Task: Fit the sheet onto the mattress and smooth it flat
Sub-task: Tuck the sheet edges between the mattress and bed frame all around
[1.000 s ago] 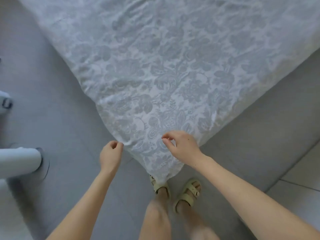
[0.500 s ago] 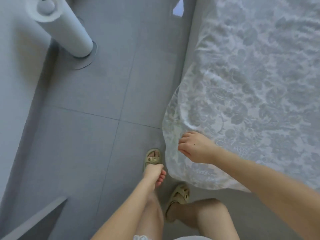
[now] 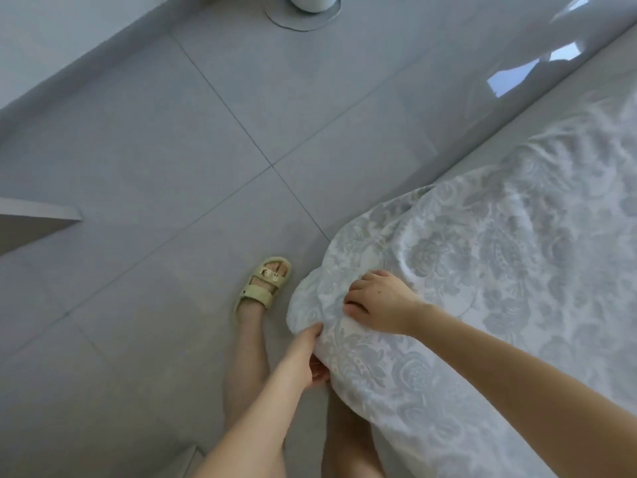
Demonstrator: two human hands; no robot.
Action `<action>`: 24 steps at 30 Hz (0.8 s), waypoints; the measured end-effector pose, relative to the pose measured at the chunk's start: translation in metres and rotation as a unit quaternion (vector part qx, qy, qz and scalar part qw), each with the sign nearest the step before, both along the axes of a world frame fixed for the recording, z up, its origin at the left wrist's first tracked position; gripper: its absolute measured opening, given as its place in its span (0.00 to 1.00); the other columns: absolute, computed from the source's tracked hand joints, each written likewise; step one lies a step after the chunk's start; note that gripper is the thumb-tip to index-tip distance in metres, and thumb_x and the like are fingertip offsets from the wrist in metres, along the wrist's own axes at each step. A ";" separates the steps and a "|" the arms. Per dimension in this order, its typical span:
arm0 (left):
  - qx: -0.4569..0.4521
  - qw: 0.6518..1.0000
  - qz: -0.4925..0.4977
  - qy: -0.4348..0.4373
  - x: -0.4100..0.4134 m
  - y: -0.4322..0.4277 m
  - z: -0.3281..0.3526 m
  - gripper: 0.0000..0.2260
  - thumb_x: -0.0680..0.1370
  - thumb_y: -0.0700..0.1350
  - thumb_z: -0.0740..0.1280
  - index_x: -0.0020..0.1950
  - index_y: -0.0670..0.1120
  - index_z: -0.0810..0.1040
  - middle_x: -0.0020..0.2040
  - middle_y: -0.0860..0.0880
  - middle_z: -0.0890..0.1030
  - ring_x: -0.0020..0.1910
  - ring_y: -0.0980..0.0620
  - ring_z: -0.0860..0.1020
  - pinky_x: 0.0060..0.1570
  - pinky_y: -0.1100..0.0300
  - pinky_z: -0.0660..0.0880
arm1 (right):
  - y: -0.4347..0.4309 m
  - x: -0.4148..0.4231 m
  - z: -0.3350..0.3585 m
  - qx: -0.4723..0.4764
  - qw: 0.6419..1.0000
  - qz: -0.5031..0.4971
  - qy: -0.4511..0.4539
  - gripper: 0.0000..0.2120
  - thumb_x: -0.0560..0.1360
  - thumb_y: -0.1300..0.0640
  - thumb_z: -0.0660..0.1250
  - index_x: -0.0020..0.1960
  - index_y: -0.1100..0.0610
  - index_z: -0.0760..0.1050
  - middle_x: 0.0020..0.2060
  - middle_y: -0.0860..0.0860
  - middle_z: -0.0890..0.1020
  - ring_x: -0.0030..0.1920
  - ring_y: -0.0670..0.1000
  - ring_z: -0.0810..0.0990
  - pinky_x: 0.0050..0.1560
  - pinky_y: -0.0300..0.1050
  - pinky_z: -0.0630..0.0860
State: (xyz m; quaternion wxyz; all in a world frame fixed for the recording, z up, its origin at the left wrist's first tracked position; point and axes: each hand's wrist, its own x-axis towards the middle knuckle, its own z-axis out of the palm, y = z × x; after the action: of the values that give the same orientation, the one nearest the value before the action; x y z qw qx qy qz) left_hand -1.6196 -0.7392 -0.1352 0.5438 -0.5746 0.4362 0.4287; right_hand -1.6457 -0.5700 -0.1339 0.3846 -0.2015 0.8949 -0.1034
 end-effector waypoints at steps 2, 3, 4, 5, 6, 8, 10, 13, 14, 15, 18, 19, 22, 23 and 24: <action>-0.064 0.995 0.018 0.072 0.010 0.007 -0.006 0.09 0.75 0.43 0.65 0.50 0.38 0.78 0.41 0.41 0.79 0.36 0.44 0.77 0.35 0.55 0.75 | -0.003 -0.003 -0.002 0.020 1.000 0.016 -0.016 0.24 0.80 0.43 0.46 0.54 0.50 0.79 0.50 0.46 0.81 0.53 0.49 0.75 0.61 0.49 0.67; -0.102 0.989 0.018 0.104 0.013 0.008 -0.008 0.08 0.74 0.41 0.64 0.49 0.38 0.78 0.41 0.41 0.79 0.36 0.44 0.77 0.35 0.55 0.74 | -0.006 -0.006 -0.002 0.032 0.999 0.025 -0.029 0.24 0.80 0.43 0.46 0.54 0.51 0.79 0.50 0.46 0.81 0.54 0.50 0.75 0.60 0.49 0.67; -0.134 0.982 0.025 0.130 0.016 0.007 -0.007 0.07 0.74 0.40 0.63 0.46 0.38 0.78 0.40 0.42 0.79 0.36 0.44 0.76 0.35 0.55 0.74 | -0.011 -0.010 -0.001 0.041 0.998 0.032 -0.040 0.24 0.81 0.43 0.46 0.54 0.52 0.79 0.50 0.47 0.81 0.54 0.50 0.74 0.60 0.49 0.67; -0.158 0.975 0.035 0.149 0.018 0.004 -0.005 0.05 0.74 0.39 0.62 0.41 0.39 0.76 0.39 0.42 0.78 0.35 0.44 0.76 0.35 0.55 0.72 | -0.015 -0.012 -0.001 0.043 0.997 0.040 -0.048 0.25 0.81 0.43 0.47 0.53 0.53 0.80 0.49 0.48 0.80 0.54 0.51 0.74 0.60 0.49 0.67; -0.176 0.969 0.047 0.165 0.020 -0.001 -0.002 0.06 0.74 0.39 0.63 0.37 0.40 0.74 0.36 0.43 0.76 0.34 0.45 0.74 0.35 0.55 0.71 | -0.019 -0.012 0.000 0.039 0.997 0.045 -0.054 0.24 0.81 0.44 0.47 0.52 0.53 0.79 0.49 0.49 0.80 0.54 0.51 0.73 0.61 0.49 0.66; -0.204 0.957 0.065 0.195 0.024 -0.010 0.003 0.10 0.73 0.38 0.64 0.31 0.40 0.71 0.31 0.44 0.74 0.30 0.46 0.72 0.32 0.57 0.68 | -0.025 -0.010 0.001 0.015 0.997 0.053 -0.050 0.23 0.81 0.44 0.48 0.51 0.54 0.79 0.49 0.50 0.79 0.53 0.51 0.73 0.61 0.48 0.65; -0.212 0.948 0.105 0.213 0.030 -0.014 0.009 0.11 0.73 0.37 0.64 0.30 0.39 0.71 0.30 0.43 0.73 0.28 0.47 0.71 0.29 0.58 0.66 | -0.026 -0.008 0.003 -0.003 0.997 0.053 -0.050 0.22 0.81 0.45 0.48 0.51 0.53 0.79 0.50 0.51 0.79 0.54 0.51 0.73 0.59 0.48 0.66; -0.225 0.932 0.181 0.219 0.037 -0.009 0.017 0.12 0.73 0.36 0.64 0.29 0.40 0.70 0.30 0.43 0.74 0.28 0.47 0.71 0.29 0.59 0.67 | -0.026 -0.010 0.001 -0.001 0.996 0.033 -0.087 0.24 0.81 0.44 0.47 0.51 0.54 0.79 0.52 0.51 0.79 0.56 0.52 0.73 0.60 0.47 0.67; -0.232 0.927 0.200 0.216 0.039 -0.008 0.019 0.14 0.73 0.36 0.64 0.28 0.40 0.68 0.29 0.44 0.73 0.27 0.48 0.70 0.28 0.60 0.66 | -0.028 -0.011 0.000 0.011 0.994 0.030 -0.104 0.25 0.81 0.43 0.47 0.51 0.54 0.79 0.52 0.51 0.79 0.56 0.52 0.73 0.59 0.47 0.68; -0.237 0.922 0.222 0.210 0.040 -0.008 0.021 0.15 0.74 0.36 0.63 0.27 0.41 0.67 0.28 0.45 0.72 0.26 0.48 0.70 0.27 0.61 0.66 | -0.030 -0.010 -0.001 0.023 0.993 0.036 -0.114 0.27 0.81 0.42 0.46 0.50 0.55 0.79 0.51 0.51 0.80 0.56 0.51 0.74 0.58 0.47 0.68; -0.225 0.914 0.283 0.184 0.043 -0.013 0.020 0.13 0.75 0.36 0.63 0.30 0.41 0.70 0.31 0.45 0.74 0.29 0.50 0.72 0.29 0.59 0.70 | -0.038 -0.011 -0.006 0.065 0.987 0.094 -0.111 0.30 0.81 0.40 0.44 0.45 0.57 0.79 0.45 0.52 0.80 0.53 0.52 0.74 0.58 0.48 0.67; -0.210 0.917 0.288 0.178 0.043 -0.017 0.019 0.11 0.75 0.36 0.63 0.32 0.41 0.72 0.33 0.45 0.76 0.31 0.50 0.74 0.30 0.59 0.72 | -0.042 -0.011 -0.007 0.081 0.984 0.109 -0.115 0.31 0.80 0.40 0.43 0.43 0.57 0.78 0.44 0.52 0.81 0.53 0.52 0.74 0.61 0.49 0.65; -0.164 0.925 0.293 0.177 0.047 -0.024 0.019 0.08 0.75 0.37 0.64 0.36 0.42 0.75 0.38 0.44 0.78 0.36 0.50 0.77 0.34 0.59 0.76 | -0.057 -0.019 -0.010 0.126 0.973 0.104 -0.162 0.33 0.79 0.37 0.41 0.50 0.55 0.79 0.50 0.53 0.81 0.58 0.53 0.74 0.69 0.53 0.60; -0.154 0.925 0.297 0.181 0.048 -0.025 0.023 0.08 0.75 0.37 0.64 0.36 0.41 0.75 0.38 0.44 0.78 0.36 0.50 0.77 0.36 0.59 0.76 | -0.059 -0.021 -0.009 0.130 0.971 0.101 -0.175 0.34 0.79 0.36 0.40 0.53 0.55 0.80 0.51 0.53 0.82 0.59 0.53 0.75 0.70 0.53 0.58; -0.143 0.924 0.302 0.186 0.050 -0.025 0.029 0.08 0.75 0.37 0.65 0.36 0.41 0.75 0.38 0.43 0.78 0.36 0.49 0.77 0.39 0.58 0.77 | -0.060 -0.021 -0.005 0.125 0.971 0.096 -0.181 0.36 0.79 0.36 0.40 0.54 0.55 0.80 0.50 0.52 0.82 0.58 0.53 0.76 0.70 0.53 0.57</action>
State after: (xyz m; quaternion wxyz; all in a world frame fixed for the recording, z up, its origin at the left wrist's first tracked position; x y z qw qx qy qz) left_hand -1.5694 -0.7643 -0.1067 0.2094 -0.6607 0.3921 0.6049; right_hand -1.6669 -0.6297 -0.1384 0.5700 -0.2145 0.7931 0.0116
